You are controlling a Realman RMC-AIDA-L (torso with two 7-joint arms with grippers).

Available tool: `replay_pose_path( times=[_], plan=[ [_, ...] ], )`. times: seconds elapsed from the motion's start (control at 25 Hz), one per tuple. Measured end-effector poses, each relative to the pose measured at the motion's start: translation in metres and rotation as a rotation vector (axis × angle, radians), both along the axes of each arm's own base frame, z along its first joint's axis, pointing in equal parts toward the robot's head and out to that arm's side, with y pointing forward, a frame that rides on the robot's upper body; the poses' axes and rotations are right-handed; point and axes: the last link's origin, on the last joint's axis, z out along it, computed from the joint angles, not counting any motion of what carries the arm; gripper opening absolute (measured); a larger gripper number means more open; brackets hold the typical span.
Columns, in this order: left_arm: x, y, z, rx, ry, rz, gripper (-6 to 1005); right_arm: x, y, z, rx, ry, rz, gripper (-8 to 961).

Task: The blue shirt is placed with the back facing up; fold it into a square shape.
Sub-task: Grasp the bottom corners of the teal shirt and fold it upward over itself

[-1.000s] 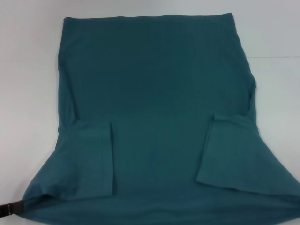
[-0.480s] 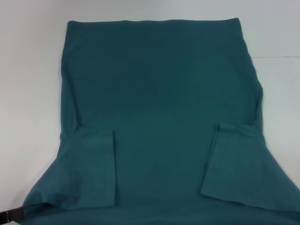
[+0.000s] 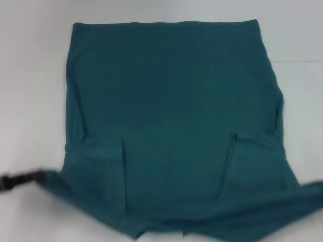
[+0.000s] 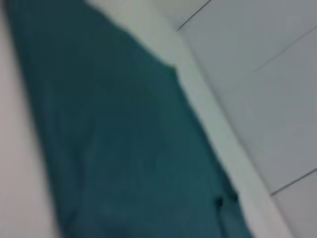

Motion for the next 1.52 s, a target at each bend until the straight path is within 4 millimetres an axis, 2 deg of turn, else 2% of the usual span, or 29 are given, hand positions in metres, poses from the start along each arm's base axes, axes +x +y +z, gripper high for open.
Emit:
replay_pose_path(
  times=[0.24,0.6,0.64,0.92,1.08,1.52],
  plan=[
    [0.031,0.061,0.002,0.091,-0.046,-0.085,120,-0.013,0.042,0.012,0.106,-0.037,0.035,77],
    [0.068,0.142,-0.02,0.222,-0.026,-0.071,124,-0.031,0.108,0.013,0.269,-0.145,0.041,85],
    [0.068,0.142,-0.02,0.222,-0.026,-0.071,125,-0.033,0.116,0.011,0.284,-0.166,0.042,86],
    [0.083,0.18,-0.044,0.334,0.039,-0.036,128,-0.054,0.162,-0.009,0.345,-0.292,0.067,92],
    [0.089,0.194,-0.048,0.398,0.087,-0.019,130,-0.066,0.184,-0.017,0.377,-0.378,0.083,96],
    [0.096,0.21,-0.046,0.482,0.115,0.015,136,-0.103,0.23,-0.018,0.464,-0.54,0.133,105]
  ],
)
